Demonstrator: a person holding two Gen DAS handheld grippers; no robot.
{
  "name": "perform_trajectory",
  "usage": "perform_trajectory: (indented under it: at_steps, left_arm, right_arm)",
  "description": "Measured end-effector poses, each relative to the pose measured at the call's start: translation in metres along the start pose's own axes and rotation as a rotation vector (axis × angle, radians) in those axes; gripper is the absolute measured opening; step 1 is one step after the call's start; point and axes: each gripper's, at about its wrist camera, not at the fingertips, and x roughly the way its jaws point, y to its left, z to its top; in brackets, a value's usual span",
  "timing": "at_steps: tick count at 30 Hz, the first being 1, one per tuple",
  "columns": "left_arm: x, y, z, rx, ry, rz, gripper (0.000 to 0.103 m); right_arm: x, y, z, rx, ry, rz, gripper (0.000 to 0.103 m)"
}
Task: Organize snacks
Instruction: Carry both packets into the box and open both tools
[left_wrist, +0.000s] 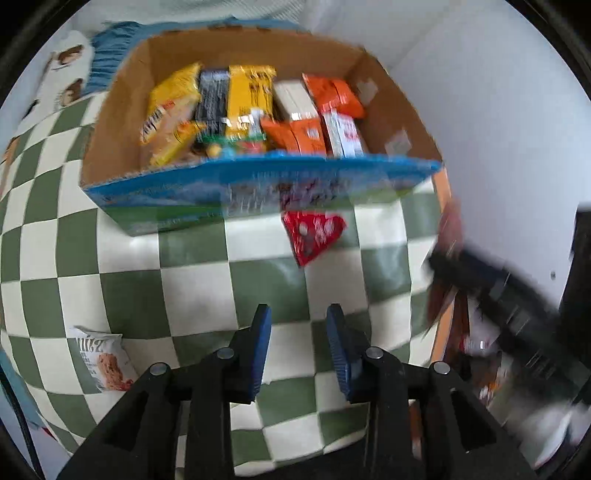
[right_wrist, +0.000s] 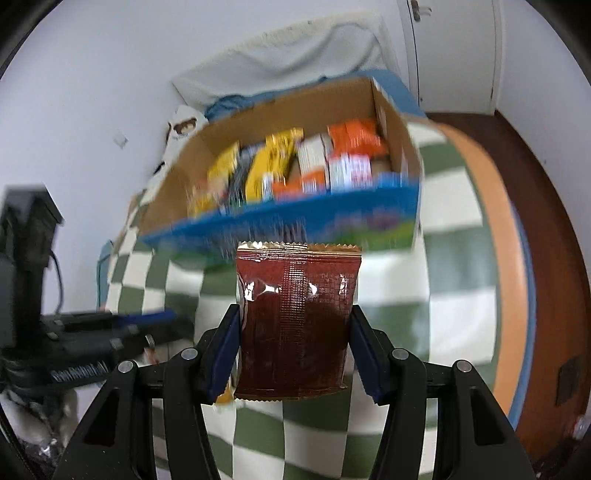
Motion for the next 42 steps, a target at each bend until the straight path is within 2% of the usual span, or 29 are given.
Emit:
perform_trajectory:
  at_steps: [1,3,4,6,8,9,12,14,17,22,26,28,31,34,36,39,42]
  left_arm:
    - [0.001,0.012,0.0,0.003,0.021,0.009,0.048]
    - [0.02,0.035,-0.016,-0.017,0.097,0.036,0.062]
    - [0.027,0.045,-0.015,-0.029,0.122,0.046,0.062]
    - [0.057,0.062,-0.034,-0.082,0.211,0.043,0.062]
    - [0.072,0.068,-0.042,-0.097,0.243,0.052,0.062]
    - [0.086,0.069,-0.046,-0.087,0.254,0.09,0.062]
    - [0.108,0.066,-0.05,-0.047,0.249,0.156,0.061]
    - [0.116,0.061,-0.052,-0.013,0.237,0.189,0.047]
    - [0.114,0.057,-0.053,-0.004,0.215,0.216,0.038]
    - [0.081,0.053,-0.05,-0.018,0.152,0.208,0.037]
    - [0.037,0.045,-0.039,-0.045,0.084,0.137,0.037]
    - [0.004,0.034,-0.027,-0.045,0.022,0.098,0.037]
    - [-0.049,0.016,0.008,-0.035,-0.094,0.051,0.038]
    - [-0.081,0.006,0.047,-0.021,-0.176,0.044,0.038]
    - [-0.094,0.003,0.074,-0.022,-0.213,0.067,0.038]
    - [-0.1,0.01,0.121,-0.043,-0.249,0.111,0.038]
    - [-0.093,0.026,0.158,-0.051,-0.254,0.151,0.038]
  right_arm:
    - [-0.002,-0.001,0.004,-0.003,-0.003,0.002,0.059]
    - [-0.002,-0.003,0.007,-0.009,0.001,0.004,0.059]
    - [0.002,-0.004,0.006,-0.008,0.01,0.004,0.059]
    - [0.015,-0.008,-0.003,-0.002,0.05,0.005,0.059]
    - [0.033,-0.012,-0.016,0.016,0.097,0.005,0.059]
    - [0.042,-0.016,-0.023,0.029,0.121,0.008,0.059]
    - [0.062,-0.022,-0.041,0.047,0.168,0.002,0.059]
    - [0.07,-0.024,-0.051,0.045,0.18,-0.009,0.059]
    - [0.075,-0.025,-0.059,0.041,0.189,-0.021,0.059]
    - [0.065,-0.02,-0.058,0.029,0.159,-0.012,0.059]
    - [0.05,-0.014,-0.045,0.03,0.131,0.022,0.059]
    - [0.036,-0.009,-0.033,0.021,0.102,0.043,0.059]
    - [0.014,-0.001,-0.006,0.008,0.041,0.076,0.059]
    - [-0.006,0.003,0.032,-0.005,-0.025,0.093,0.059]
    - [-0.011,0.002,0.06,-0.009,-0.054,0.094,0.059]
    - [-0.005,0.002,0.097,-0.033,-0.083,0.049,0.059]
    - [0.022,-0.001,0.136,-0.048,-0.055,0.003,0.059]
